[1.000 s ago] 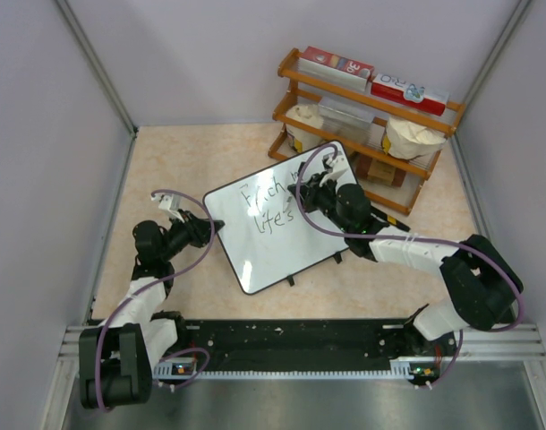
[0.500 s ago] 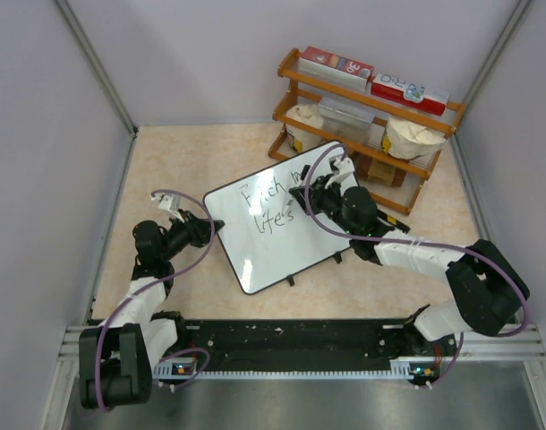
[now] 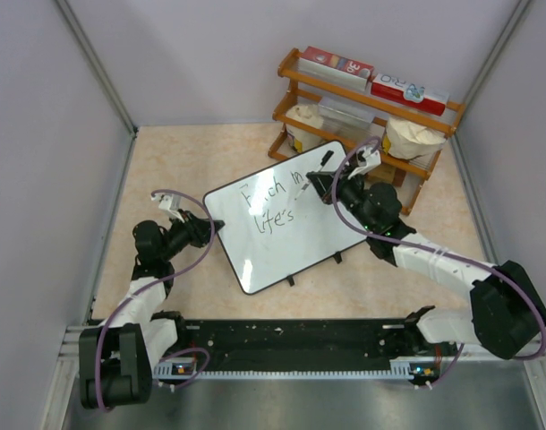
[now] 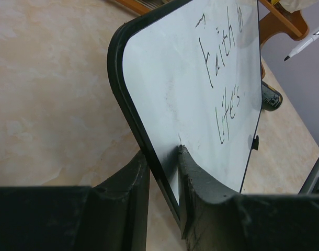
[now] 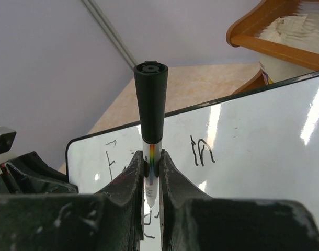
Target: Write a sentence on the whiteboard
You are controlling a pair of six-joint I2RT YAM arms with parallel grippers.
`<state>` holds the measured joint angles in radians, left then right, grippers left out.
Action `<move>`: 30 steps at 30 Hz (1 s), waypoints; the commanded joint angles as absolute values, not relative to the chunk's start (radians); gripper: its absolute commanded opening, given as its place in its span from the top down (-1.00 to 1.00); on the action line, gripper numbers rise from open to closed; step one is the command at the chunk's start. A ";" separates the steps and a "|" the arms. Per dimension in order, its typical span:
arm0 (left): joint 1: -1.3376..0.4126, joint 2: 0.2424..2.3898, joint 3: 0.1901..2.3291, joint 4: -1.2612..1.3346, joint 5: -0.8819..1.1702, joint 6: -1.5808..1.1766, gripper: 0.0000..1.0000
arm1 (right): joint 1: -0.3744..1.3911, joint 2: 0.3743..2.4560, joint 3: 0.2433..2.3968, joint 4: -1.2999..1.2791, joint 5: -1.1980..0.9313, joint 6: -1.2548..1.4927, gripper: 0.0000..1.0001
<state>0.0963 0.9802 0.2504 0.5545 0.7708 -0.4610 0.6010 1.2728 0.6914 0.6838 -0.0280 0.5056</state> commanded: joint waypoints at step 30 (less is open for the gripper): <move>0.094 0.994 0.249 0.549 0.746 -0.380 1.00 | 0.529 1.127 0.581 0.653 -0.003 0.422 1.00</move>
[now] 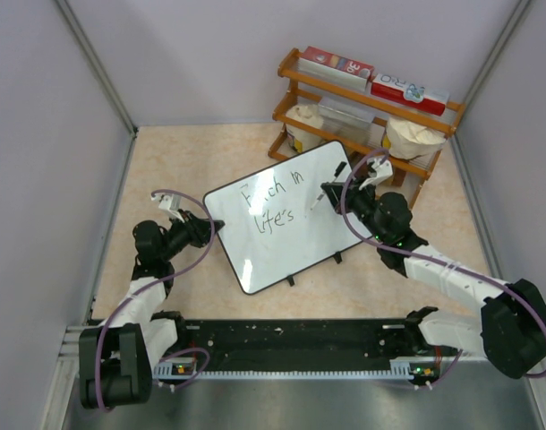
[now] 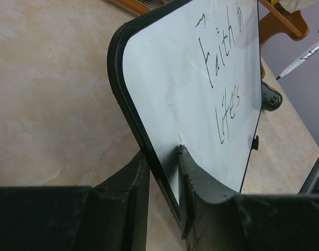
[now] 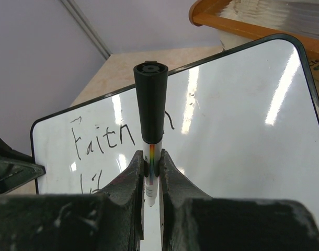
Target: Write a sentence on the whiteboard
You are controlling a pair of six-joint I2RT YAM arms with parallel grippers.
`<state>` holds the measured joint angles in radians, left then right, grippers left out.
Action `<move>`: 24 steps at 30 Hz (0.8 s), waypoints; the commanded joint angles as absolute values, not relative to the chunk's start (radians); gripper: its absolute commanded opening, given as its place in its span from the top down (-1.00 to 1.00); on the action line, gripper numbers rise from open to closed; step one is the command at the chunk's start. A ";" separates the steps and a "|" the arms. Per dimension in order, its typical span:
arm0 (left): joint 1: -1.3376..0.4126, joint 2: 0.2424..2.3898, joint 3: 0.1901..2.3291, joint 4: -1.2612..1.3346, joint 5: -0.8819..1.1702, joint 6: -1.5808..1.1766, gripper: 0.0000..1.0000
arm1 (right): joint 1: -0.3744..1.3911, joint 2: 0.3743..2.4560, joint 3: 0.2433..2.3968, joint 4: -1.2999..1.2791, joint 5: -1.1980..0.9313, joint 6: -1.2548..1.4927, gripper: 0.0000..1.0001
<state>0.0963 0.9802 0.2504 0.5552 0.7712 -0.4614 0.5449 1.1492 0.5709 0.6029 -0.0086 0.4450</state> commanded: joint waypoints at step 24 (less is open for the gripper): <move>0.092 1.000 0.252 0.548 0.749 -0.380 1.00 | 0.634 1.331 0.655 0.851 0.115 0.259 1.00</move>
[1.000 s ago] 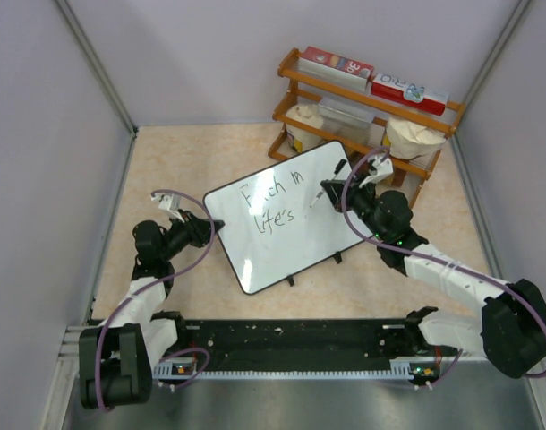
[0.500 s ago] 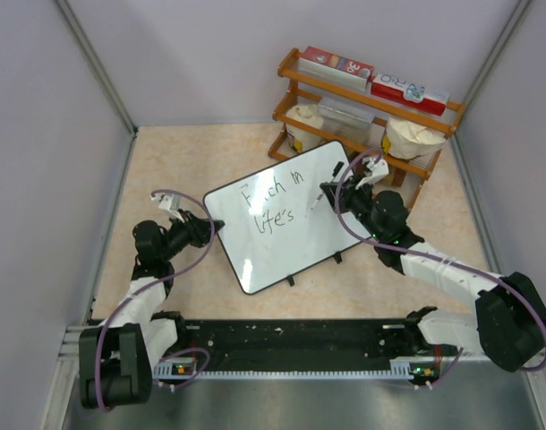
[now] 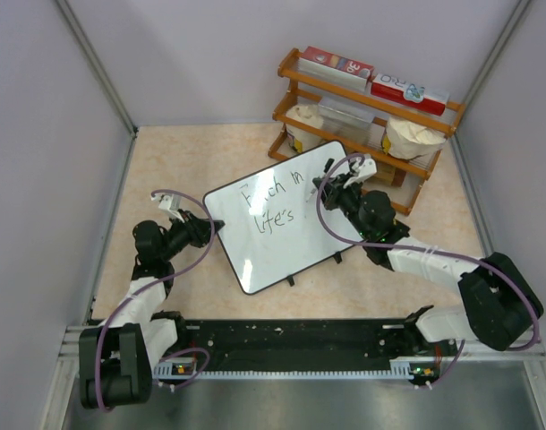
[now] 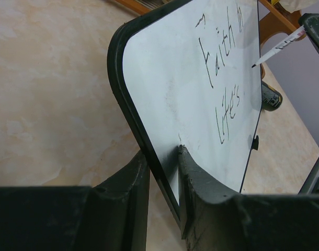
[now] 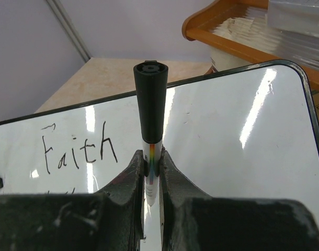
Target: Write a sentence on the whiteboard
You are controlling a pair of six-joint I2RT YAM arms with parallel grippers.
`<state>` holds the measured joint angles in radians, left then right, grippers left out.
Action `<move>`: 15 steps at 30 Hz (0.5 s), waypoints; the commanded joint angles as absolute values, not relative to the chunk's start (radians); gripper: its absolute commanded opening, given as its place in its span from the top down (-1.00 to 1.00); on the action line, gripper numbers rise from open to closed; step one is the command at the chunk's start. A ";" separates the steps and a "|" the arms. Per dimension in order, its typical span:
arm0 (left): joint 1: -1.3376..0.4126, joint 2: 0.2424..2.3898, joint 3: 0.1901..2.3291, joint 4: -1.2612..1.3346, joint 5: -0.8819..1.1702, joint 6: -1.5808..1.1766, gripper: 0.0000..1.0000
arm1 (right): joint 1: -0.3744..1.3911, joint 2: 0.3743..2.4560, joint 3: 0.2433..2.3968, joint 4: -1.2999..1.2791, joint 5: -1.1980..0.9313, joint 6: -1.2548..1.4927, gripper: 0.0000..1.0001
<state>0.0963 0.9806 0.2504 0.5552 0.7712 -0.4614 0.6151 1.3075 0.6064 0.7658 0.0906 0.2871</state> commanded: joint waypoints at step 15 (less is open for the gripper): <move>0.092 1.003 0.253 0.548 0.749 -0.380 1.00 | 0.640 1.376 0.673 0.825 0.112 0.276 1.00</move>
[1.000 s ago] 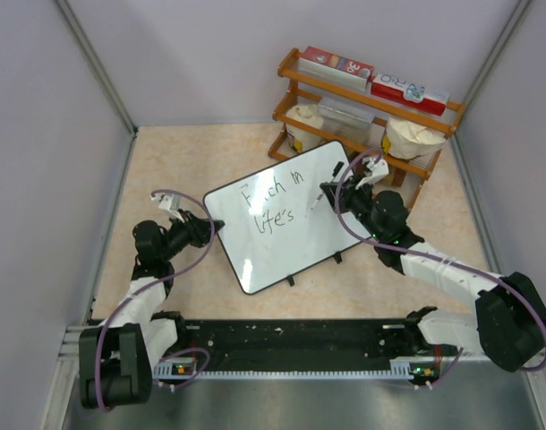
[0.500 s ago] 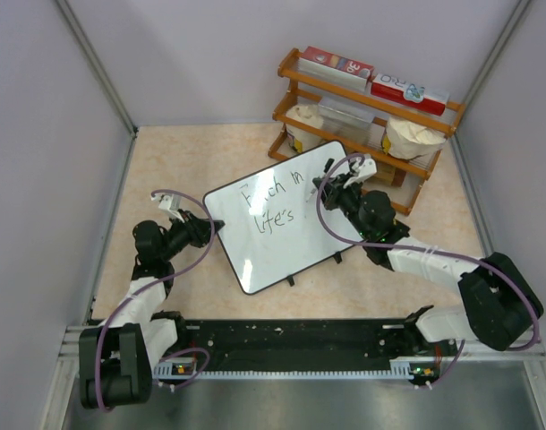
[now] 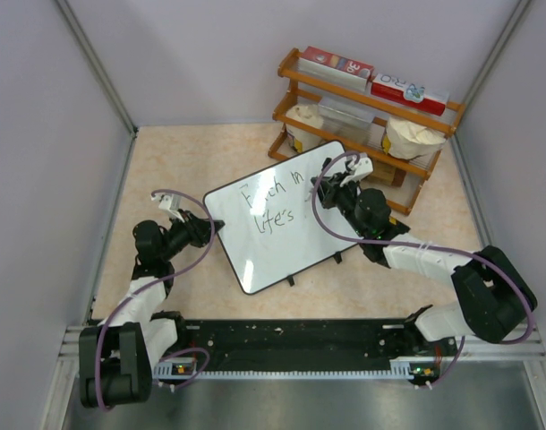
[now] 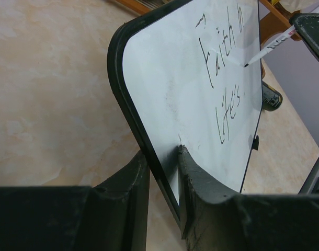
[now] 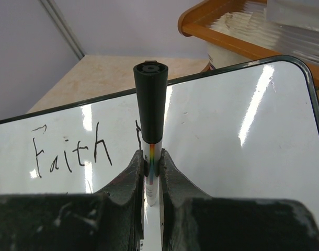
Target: Write a sentence on the whiteboard
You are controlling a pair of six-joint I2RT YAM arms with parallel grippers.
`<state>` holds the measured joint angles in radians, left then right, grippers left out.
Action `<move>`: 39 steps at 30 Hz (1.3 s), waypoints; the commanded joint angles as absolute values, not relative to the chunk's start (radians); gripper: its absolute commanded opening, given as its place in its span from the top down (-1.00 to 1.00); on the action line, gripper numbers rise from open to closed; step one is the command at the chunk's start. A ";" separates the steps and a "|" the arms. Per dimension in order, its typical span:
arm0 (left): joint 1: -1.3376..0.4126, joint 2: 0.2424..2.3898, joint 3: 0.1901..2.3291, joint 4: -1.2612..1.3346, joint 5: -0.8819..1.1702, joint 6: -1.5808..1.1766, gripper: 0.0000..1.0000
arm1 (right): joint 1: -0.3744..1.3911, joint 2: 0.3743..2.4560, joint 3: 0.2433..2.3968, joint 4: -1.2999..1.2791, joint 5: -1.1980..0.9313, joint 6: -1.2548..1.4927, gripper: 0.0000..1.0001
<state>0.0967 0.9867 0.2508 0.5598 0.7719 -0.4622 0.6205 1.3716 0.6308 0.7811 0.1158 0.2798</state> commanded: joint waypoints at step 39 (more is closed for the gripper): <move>0.094 1.002 0.253 0.548 0.750 -0.379 1.00 | 0.650 1.341 0.617 0.729 0.152 0.288 1.00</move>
<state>0.0967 0.9867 0.2508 0.5602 0.7734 -0.4622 0.6373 1.3621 0.6151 0.7444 0.1116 0.2916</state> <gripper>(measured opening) 0.280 0.078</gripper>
